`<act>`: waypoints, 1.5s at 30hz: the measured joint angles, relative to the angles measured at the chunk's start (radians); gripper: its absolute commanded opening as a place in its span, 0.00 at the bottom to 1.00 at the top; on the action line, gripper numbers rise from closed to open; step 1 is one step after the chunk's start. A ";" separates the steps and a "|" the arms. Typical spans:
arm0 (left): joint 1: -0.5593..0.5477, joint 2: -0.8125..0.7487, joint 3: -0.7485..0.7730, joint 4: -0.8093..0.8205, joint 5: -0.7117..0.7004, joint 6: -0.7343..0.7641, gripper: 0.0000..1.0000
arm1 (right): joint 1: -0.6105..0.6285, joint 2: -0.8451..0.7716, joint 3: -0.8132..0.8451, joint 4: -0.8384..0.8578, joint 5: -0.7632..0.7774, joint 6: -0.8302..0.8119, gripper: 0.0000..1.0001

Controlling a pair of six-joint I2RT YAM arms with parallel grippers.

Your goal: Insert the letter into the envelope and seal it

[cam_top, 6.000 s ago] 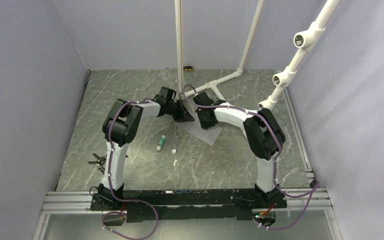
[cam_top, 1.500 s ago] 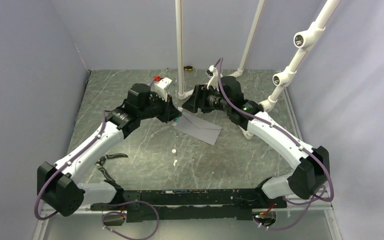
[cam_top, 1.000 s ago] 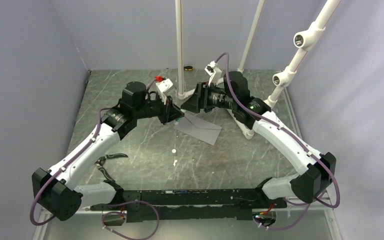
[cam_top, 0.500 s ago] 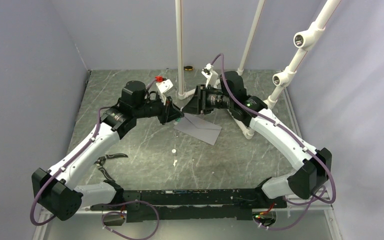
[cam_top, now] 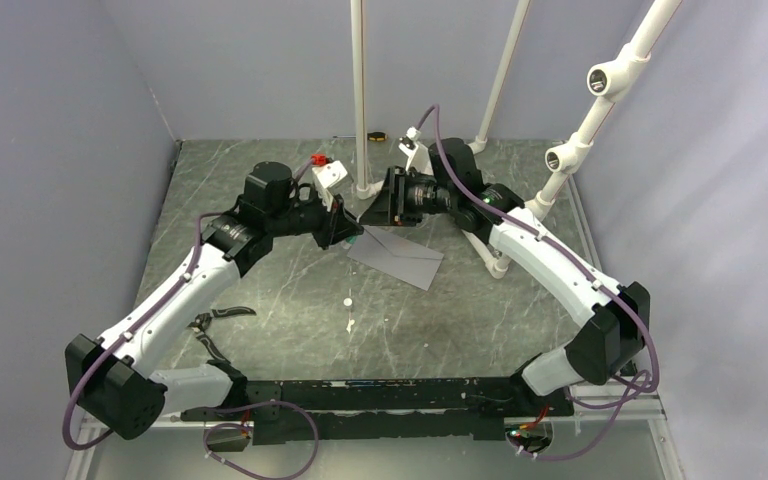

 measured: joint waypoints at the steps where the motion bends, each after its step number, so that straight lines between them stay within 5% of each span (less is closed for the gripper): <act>1: 0.000 0.002 0.000 0.000 -0.002 0.001 0.02 | 0.000 0.002 0.003 -0.006 0.003 0.003 0.37; 7: 0.000 0.007 0.000 0.002 -0.011 0.010 0.03 | 0.003 0.001 -0.008 0.021 0.008 0.031 0.23; 13: 0.002 0.016 0.000 0.002 -0.014 0.016 0.02 | 0.003 -0.016 -0.057 0.090 0.014 0.046 0.42; 22: 0.001 0.019 0.000 0.014 -0.022 0.018 0.02 | 0.000 -0.022 -0.066 0.097 0.034 0.042 0.36; 28: 0.001 0.021 0.000 0.019 -0.022 0.019 0.03 | 0.002 -0.022 -0.061 0.100 0.028 0.032 0.24; 36: 0.002 0.021 0.000 0.016 -0.013 0.021 0.03 | 0.000 -0.020 -0.074 0.140 0.001 -0.002 0.35; 45: 0.004 0.023 0.004 -0.054 0.029 0.023 0.02 | -0.015 -0.027 -0.158 0.255 -0.139 -0.132 0.13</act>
